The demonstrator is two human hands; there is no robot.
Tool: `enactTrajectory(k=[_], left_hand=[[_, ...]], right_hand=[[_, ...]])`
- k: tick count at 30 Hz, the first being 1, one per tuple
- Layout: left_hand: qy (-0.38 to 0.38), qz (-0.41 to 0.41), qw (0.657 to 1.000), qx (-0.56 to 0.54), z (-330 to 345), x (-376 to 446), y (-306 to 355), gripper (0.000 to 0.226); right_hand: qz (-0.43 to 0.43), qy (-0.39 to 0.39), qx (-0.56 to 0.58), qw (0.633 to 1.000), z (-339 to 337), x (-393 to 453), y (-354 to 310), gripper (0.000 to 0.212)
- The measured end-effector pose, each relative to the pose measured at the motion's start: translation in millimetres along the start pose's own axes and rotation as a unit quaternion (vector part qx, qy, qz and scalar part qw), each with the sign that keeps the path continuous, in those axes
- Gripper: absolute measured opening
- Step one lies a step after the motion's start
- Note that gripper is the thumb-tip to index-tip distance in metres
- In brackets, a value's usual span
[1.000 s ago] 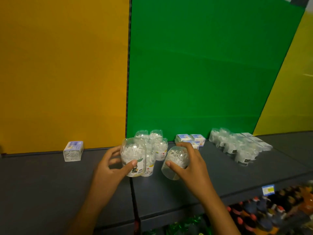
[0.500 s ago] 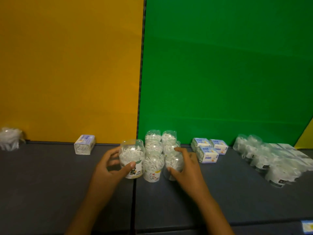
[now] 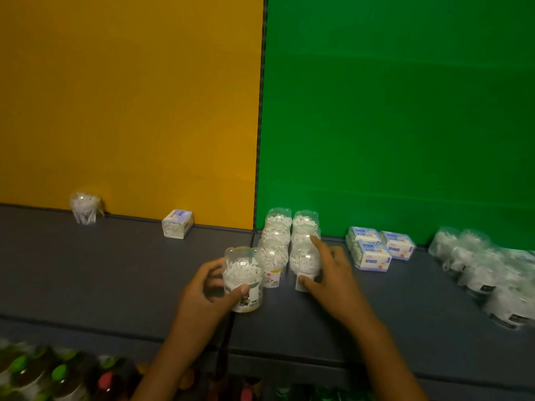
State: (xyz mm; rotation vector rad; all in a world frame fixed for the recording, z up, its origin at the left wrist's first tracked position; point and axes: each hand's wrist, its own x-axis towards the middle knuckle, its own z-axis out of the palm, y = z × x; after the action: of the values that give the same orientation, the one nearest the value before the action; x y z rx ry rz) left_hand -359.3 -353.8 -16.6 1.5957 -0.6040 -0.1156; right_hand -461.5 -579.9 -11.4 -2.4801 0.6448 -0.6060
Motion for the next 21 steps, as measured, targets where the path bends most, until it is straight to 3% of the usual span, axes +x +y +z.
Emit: enactTrajectory(k=[4,10,21], left_hand=[[-0.011,-0.004,1.000,0.018,2.9,-6.2,-2.2,0.055],[-0.037,-0.005,0.999,0.038,21.2,-7.8,-6.0,0.053],[-0.060,0.004,0.996,0.064,44.7,-7.4,-25.3,0.061]], right_hand=[[-0.024,0.036,-0.032,0.999,-17.0,-12.0,-3.3,0.075],[-0.029,0.023,-0.161,0.986,-43.7,-26.3,-0.7,0.069],[-0.049,0.015,-0.146,0.988,-47.5,-28.4,1.1,0.064]])
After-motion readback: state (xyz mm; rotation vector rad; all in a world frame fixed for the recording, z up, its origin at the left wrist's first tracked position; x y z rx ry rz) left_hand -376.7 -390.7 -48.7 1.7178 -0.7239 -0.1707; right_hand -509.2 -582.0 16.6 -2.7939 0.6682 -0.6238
